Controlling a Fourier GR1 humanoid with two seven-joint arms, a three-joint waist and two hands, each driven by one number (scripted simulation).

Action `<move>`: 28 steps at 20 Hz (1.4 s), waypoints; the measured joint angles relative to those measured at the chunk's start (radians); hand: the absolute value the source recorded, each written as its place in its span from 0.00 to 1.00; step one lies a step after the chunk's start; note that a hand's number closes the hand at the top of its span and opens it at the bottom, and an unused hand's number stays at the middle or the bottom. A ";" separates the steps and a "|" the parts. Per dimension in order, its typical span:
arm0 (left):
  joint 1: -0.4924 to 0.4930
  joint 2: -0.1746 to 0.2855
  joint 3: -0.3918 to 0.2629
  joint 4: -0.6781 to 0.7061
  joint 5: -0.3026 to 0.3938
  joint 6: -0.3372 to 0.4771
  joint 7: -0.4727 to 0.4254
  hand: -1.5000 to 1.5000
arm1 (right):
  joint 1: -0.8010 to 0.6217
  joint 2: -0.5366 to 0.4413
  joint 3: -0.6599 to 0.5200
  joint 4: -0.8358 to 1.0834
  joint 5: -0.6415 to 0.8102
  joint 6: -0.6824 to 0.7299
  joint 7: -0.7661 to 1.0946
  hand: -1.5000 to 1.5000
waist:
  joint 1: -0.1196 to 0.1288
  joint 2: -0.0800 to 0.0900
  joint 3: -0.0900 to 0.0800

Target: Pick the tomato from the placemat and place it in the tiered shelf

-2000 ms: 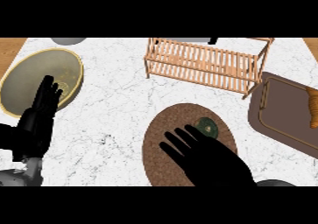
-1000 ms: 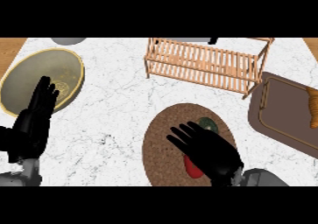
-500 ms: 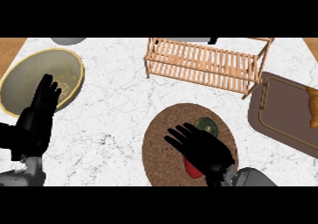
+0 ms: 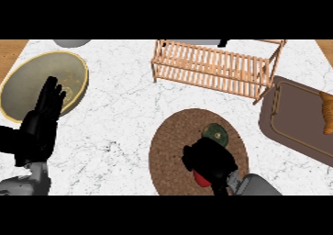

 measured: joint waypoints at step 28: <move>-0.003 -0.012 0.008 0.013 -0.005 -0.036 -0.004 0.50 | -0.290 0.262 -0.105 -0.139 -0.103 -0.491 1.150 1.00 | 0.026 -0.002 0.001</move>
